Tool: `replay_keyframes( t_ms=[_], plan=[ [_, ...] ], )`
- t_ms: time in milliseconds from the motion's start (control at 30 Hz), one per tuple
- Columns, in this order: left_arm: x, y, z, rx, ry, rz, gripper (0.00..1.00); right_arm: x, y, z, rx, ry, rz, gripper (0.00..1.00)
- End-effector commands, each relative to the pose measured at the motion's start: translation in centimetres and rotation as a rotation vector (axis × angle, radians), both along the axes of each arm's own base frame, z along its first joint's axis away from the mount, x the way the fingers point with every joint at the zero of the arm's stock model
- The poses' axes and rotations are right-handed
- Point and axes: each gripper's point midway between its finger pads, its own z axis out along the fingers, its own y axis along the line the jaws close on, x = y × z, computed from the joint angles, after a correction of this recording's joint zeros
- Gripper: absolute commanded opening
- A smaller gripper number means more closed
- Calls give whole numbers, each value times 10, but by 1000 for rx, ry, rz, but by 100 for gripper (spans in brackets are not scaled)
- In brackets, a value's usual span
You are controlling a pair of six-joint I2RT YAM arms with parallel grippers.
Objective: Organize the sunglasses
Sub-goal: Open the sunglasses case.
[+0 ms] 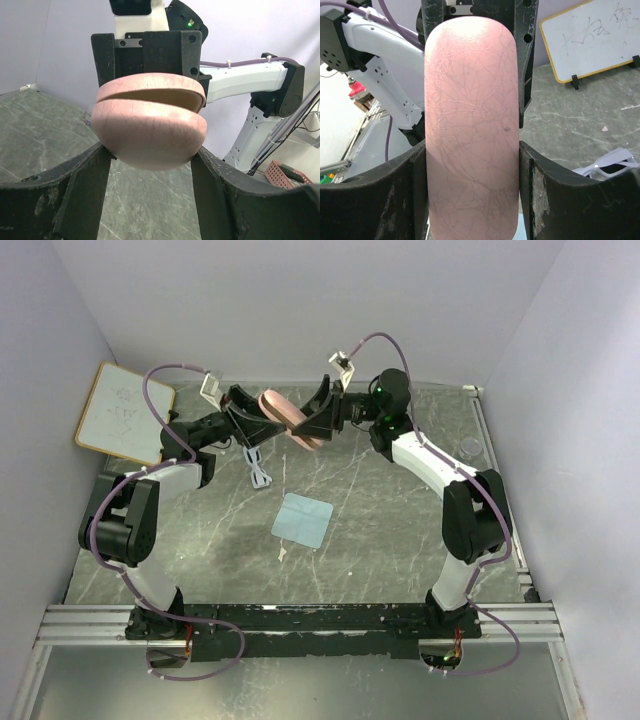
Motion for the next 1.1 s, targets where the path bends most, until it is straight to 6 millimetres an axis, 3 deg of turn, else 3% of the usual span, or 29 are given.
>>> replay_keyframes(
  t_ms=[0, 733, 1067],
  plan=[
    [-26, 6, 10, 2, -260, -42, 61, -9, -25, 59, 113, -166, -13, 1],
    [-16, 1, -5, 25, -216, -19, 60, -19, -37, 72, 217, -128, 48, 0],
    [-12, -3, -13, 46, -201, -7, 60, -35, -43, 84, 283, -120, 123, 0]
  ],
)
